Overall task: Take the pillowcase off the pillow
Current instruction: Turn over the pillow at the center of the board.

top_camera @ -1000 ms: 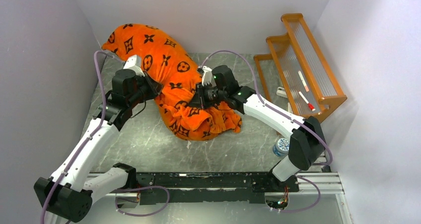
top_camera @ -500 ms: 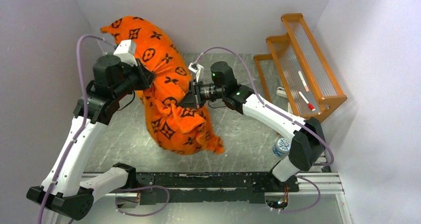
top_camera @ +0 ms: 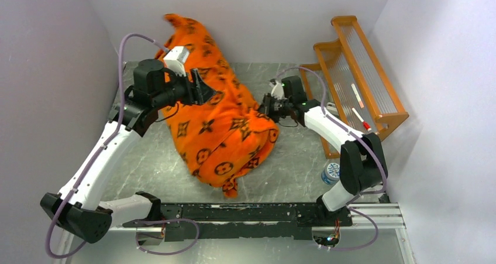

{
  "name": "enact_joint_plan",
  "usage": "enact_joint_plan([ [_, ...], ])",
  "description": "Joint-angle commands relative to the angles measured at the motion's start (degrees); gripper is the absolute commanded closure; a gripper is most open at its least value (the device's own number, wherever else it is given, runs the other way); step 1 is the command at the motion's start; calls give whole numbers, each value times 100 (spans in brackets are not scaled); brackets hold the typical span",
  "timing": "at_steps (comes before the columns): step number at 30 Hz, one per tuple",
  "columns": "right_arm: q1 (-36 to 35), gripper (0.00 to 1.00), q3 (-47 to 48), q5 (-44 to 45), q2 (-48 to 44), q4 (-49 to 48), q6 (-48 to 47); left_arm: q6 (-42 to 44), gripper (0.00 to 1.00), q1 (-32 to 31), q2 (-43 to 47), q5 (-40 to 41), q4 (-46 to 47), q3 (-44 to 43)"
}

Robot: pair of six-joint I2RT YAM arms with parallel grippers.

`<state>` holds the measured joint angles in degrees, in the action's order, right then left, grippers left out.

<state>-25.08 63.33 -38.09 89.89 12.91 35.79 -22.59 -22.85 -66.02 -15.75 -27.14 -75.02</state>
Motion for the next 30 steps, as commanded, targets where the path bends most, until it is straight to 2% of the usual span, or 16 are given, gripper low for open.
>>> enact_joint_plan([
  [1,510,98,220,1650,333,1058,-902,322,13,-323,-55,-214,288,-437],
  [2,566,93,349,1650,373,1211,-1121,416,3,-340,-16,-14,216,-451],
  [6,591,54,960,2166,166,1906,-1664,520,1,-348,297,663,155,-247],
  [7,592,48,1059,2457,12,1991,-1625,503,1,-343,355,773,111,-142],
  [12,585,28,1289,3475,-726,2127,-1473,-150,1,-342,498,2229,-521,477],
  [14,587,24,1316,3262,-890,2105,-1492,-350,1,-332,616,2726,-462,829],
  [16,566,27,1375,2209,-873,2039,-1671,-304,1,-154,524,2944,-441,970],
  [17,511,27,1437,2045,-834,2050,-1643,-288,1,120,288,2835,-493,912],
  [20,255,22,1356,1388,-734,1644,-1655,-549,1,1351,-263,1160,-414,761],
  [23,-121,16,1519,997,-146,1751,-1897,-977,1,1863,-299,95,425,1346],
  [24,-296,6,1667,1048,189,2021,-2057,-1139,2,1915,-245,-131,916,1610],
  [25,-458,1,1820,1272,543,2321,-2184,-1346,1,1929,-196,-380,1306,1951],
  [29,-839,2,1530,2685,1377,2401,-2093,-2366,1,2003,-263,-1679,3668,3499],
  [30,-829,10,1409,2820,1522,2324,-2055,-2586,1,2002,-366,-1973,4188,3797],
])
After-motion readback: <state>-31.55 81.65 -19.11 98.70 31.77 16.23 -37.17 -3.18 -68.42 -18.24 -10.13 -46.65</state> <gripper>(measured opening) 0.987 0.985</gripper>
